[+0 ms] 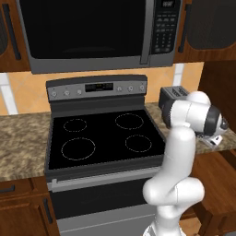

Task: Pick the pizza cutter from the drawer and place it on the counter.

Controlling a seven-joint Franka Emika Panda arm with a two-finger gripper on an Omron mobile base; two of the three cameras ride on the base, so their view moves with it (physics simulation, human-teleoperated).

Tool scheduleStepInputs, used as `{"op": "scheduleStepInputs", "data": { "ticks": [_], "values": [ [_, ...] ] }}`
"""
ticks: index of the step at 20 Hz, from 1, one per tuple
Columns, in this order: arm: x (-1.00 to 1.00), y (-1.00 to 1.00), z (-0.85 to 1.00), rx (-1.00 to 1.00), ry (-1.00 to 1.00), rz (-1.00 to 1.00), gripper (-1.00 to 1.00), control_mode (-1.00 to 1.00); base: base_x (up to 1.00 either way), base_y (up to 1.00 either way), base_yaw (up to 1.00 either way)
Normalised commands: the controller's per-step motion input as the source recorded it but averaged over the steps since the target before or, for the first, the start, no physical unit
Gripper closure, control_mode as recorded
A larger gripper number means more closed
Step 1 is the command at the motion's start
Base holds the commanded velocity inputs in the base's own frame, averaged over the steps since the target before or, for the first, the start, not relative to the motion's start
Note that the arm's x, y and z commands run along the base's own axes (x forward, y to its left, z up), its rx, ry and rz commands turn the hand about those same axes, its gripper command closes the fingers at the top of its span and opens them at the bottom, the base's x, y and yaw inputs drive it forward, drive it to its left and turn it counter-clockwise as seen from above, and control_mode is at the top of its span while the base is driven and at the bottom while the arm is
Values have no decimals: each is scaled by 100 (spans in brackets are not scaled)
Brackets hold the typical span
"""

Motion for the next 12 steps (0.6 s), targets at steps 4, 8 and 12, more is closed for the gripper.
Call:
{"op": "scheduleStepInputs", "data": {
  "ticks": [4,8,12],
  "values": [
    [0,0,35,0,0,0,-100,-100,0,0,0],
    [-20,3,76,-6,0,-2,-100,-100,0,0,0],
    [-92,16,84,-5,-9,0,-100,-100,0,0,0]
  ]
}}
